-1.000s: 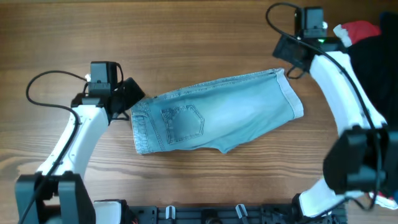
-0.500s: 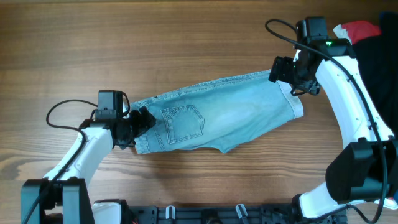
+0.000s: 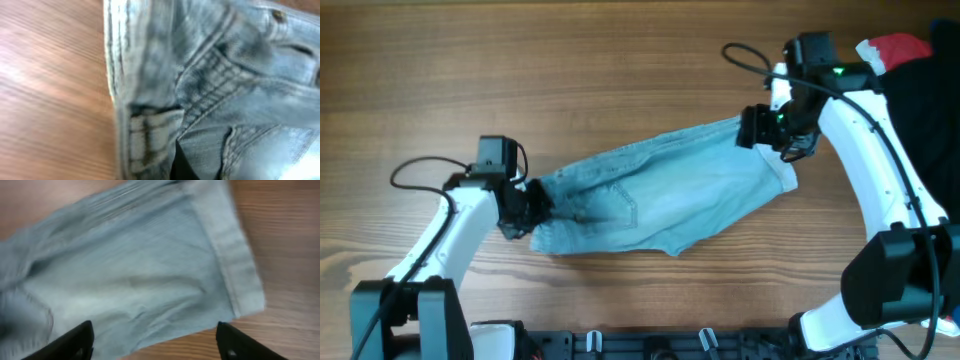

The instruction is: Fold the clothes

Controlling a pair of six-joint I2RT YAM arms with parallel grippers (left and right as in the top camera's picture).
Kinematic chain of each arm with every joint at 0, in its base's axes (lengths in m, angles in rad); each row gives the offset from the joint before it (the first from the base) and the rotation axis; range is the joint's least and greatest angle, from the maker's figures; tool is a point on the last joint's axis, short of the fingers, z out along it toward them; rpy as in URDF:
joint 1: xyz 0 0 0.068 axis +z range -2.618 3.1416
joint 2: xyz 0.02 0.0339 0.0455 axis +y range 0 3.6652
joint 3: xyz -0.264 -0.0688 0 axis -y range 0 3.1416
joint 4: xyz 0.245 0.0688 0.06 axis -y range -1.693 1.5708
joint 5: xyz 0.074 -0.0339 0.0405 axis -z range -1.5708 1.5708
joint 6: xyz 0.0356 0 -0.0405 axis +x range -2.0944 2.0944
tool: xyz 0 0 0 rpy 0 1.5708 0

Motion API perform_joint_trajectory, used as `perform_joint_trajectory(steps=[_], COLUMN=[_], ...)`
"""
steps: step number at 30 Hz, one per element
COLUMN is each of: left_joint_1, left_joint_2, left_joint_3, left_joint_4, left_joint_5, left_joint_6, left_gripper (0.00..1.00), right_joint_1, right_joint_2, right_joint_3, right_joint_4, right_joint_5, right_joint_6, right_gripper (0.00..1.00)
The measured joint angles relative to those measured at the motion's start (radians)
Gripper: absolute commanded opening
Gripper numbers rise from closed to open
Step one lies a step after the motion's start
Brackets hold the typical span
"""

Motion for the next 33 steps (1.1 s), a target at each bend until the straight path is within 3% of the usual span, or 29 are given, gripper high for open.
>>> perform_joint_trajectory(steps=[1, 2, 4, 9, 16, 26, 33], left_joint_1=[0.0, 0.0, 0.0, 0.0, 0.0, 0.001, 0.002], left_joint_2=[-0.002, -0.004, -0.008, -0.009, -0.009, -0.01, -0.01], left_joint_3=[0.064, 0.14, 0.236, 0.415, 0.55, 0.586, 0.587], left_joint_4=[-0.066, -0.116, -0.161, -0.235, -0.265, -0.277, -0.241], left_joint_5=[-0.026, -0.042, -0.059, -0.084, -0.088, -0.074, 0.028], left_joint_6=[0.0, 0.001, 0.008, 0.027, 0.027, 0.027, 0.027], left_gripper=[0.04, 0.04, 0.04, 0.04, 0.04, 0.04, 0.04], right_joint_1=[0.033, 0.072, 0.147, 0.347, 0.552, 0.676, 0.698], right_joint_2=[0.0, 0.0, 0.0, 0.002, 0.076, 0.295, 0.296], right_joint_3=[-0.001, -0.006, -0.032, -0.174, -0.231, -0.246, -0.245], right_joint_4=[-0.023, -0.037, -0.021, 0.183, 0.508, 1.006, 1.085], right_joint_5=[-0.05, -0.089, -0.129, -0.242, -0.302, -0.368, -0.399], right_joint_6=[-0.035, -0.055, -0.072, -0.049, 0.162, 0.475, 0.522], right_gripper=[0.29, 0.15, 0.06, 0.04, 0.04, 0.04, 0.04])
